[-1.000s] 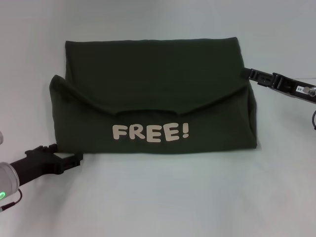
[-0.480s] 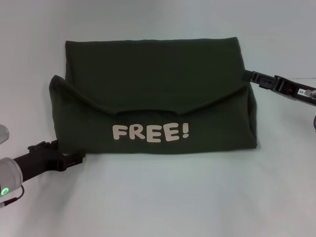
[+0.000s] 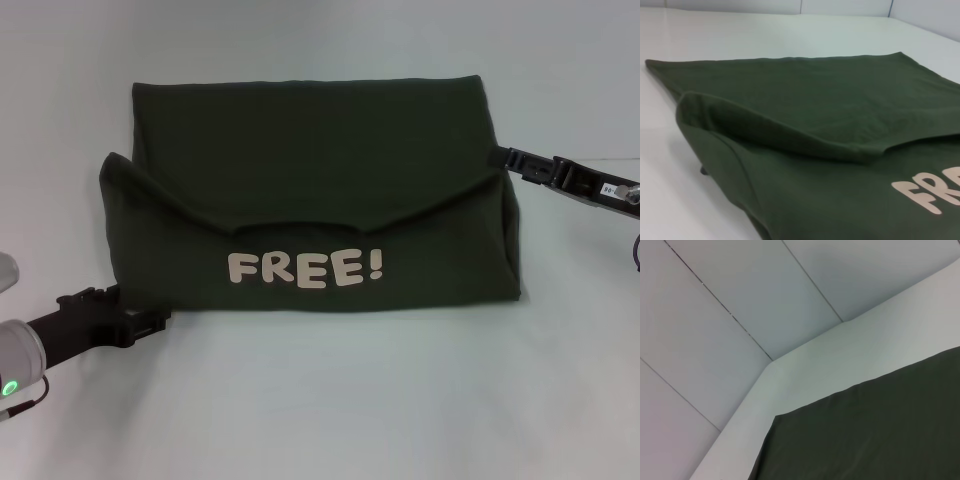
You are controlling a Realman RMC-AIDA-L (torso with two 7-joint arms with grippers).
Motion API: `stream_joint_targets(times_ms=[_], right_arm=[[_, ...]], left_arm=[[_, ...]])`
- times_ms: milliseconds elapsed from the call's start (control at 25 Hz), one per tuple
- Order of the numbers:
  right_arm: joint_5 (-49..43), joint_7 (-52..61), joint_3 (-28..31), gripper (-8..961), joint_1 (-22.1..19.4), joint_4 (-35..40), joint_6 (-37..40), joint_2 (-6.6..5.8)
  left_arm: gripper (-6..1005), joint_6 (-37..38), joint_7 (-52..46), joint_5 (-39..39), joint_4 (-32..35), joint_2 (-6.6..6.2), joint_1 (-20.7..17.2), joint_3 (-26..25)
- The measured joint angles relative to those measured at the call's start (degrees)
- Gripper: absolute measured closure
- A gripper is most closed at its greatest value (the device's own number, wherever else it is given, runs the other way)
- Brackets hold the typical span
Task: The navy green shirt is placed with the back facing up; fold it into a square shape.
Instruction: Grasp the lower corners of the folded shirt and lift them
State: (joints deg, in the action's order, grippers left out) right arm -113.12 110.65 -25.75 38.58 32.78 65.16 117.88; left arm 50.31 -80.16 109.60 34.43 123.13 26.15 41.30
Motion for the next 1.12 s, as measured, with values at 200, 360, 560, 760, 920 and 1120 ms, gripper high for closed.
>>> stream_joint_targets(times_ms=[200, 360, 560, 760, 920, 1120], right_arm=[[0.0, 0.0, 0.04, 26, -0.06, 0.0, 0.22, 0.0], [0.0, -0.02, 0.14, 27, -0.08, 0.0, 0.24, 0.05], [0.0, -0.08, 0.15, 28, -0.08, 0.0, 0.24, 0.07], [0.0, -0.09, -0.15, 28, -0.08, 0.0, 0.24, 0.07], [-0.18, -0.09, -0.26, 29, -0.08, 0.0, 0.24, 0.07], [-1.14, 1.14, -2.61, 29, -0.42, -0.17, -0.01, -0.78]], left_arm=[[269, -0.55, -0.32, 0.04, 0.22, -0.41, 0.16, -0.13], [395, -0.73, -0.49, 0.07, 0.49, -0.46, 0.23, -0.02], [502, -0.86, -0.53, 0.13, 0.35, -0.53, 0.39, 0.01], [627, -0.96, -0.53, 0.21, 0.24, -0.61, 0.5, 0.01], [785, -1.01, -0.53, 0.68, 0.21, -0.61, 0.62, 0.0], [965, -1.01, -0.53, 1.02, 0.61, -0.61, 0.62, -0.07]])
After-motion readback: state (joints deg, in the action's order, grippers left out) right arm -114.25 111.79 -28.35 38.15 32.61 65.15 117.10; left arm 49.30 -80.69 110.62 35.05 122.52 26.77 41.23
